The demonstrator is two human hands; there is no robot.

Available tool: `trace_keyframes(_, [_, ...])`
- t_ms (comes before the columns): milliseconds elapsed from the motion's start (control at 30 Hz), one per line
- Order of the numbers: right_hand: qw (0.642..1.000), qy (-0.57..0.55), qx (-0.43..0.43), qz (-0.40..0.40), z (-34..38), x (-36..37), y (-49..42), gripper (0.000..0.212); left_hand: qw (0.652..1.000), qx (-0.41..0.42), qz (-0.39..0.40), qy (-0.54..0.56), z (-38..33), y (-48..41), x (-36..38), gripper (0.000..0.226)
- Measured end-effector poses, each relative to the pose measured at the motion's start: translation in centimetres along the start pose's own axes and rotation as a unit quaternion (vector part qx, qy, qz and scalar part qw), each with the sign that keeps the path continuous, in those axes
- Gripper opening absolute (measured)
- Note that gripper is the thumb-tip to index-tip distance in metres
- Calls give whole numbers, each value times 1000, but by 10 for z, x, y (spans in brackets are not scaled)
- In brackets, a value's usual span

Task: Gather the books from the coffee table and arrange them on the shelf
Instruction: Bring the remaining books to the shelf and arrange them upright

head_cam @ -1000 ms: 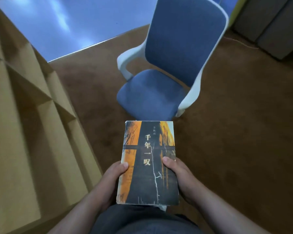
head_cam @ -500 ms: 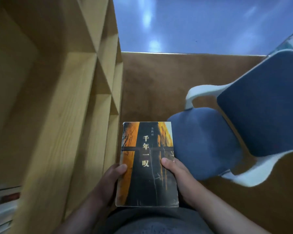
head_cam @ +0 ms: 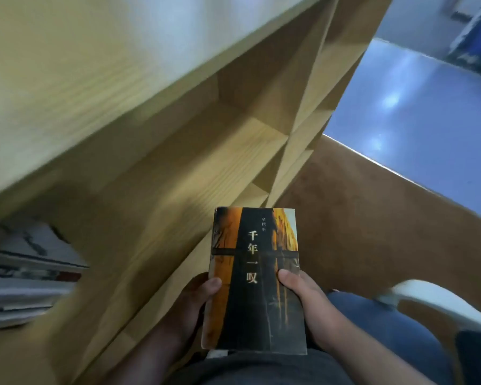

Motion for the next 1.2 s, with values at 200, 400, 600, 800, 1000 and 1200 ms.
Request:
trace_keyframes(200, [992, 59, 43, 99, 60, -16, -63, 67, 986, 44, -115, 111, -22, -27, 28, 49])
trace_keyframes(400, [974, 101, 92, 181, 81, -11, -86, 67, 952, 45, -226, 200, -11, -18, 44, 74])
trace_keyframes(600, [953, 161, 107, 232, 67, 4, -79, 94, 930, 46, -263, 252, 16, 8, 52, 81])
trace_keyframes(800, [942, 179, 112, 261, 57, 22, -48, 50, 911, 31, -288, 294, 41, 43, 60, 54])
trace_keyframes(1000, [929, 205, 80, 297, 57, 51, -42, 78, 886, 72, -315, 332, 43, 60, 45, 66])
trace_keyframes(1200, [892, 232, 8, 387, 94, 105, -61, 78, 854, 187, -351, 335, 7, 58, 9, 69])
Point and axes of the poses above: each hand's wrist, its own y-axis away from the middle knuckle, its own x-axis out of the palm, z = x × y, the point moved 5 cm from there along -y, towards the middle knuckle, and after that the axes turned 7 degrees about -y, right-handed, at the moved point
